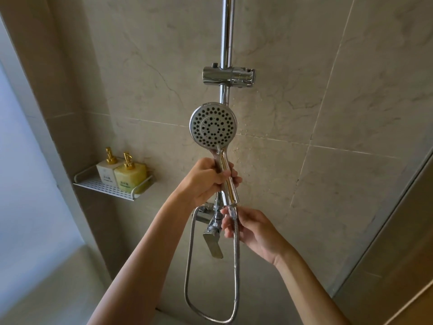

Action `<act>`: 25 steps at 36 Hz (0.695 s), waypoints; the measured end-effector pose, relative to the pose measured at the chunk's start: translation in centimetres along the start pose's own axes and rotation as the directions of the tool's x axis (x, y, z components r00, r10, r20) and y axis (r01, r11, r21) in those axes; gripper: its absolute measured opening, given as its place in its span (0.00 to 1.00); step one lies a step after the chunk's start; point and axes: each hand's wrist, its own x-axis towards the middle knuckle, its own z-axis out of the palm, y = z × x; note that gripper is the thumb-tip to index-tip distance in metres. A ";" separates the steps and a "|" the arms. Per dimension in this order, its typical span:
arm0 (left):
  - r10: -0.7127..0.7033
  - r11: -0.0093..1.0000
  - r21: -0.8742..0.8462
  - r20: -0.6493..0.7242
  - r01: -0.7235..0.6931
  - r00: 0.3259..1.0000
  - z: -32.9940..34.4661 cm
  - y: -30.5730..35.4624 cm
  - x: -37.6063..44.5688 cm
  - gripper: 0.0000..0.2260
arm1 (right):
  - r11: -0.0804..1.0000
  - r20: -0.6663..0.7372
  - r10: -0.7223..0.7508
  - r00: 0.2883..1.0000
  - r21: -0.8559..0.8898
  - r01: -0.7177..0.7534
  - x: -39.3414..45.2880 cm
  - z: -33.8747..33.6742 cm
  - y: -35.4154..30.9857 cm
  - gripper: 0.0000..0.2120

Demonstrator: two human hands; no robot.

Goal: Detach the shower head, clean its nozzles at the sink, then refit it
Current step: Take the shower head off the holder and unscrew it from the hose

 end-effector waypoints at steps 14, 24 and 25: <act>0.020 1.000 0.019 -0.072 -0.019 0.997 0.2 -0.6 0.0 0.08 | 0.865 -0.404 -0.355 0.843 -0.485 0.132 0.0 2.7 0.9 0.09; 0.036 0.999 -0.021 -0.059 -0.038 0.998 0.0 -0.5 -0.2 0.08 | 0.985 -0.218 -0.161 0.963 -0.099 0.142 -0.7 1.3 0.1 0.08; 0.033 0.999 -0.029 -0.053 -0.035 0.998 0.0 -0.4 -0.2 0.08 | 0.991 -0.186 -0.132 0.974 -0.061 0.123 -0.8 1.1 0.0 0.09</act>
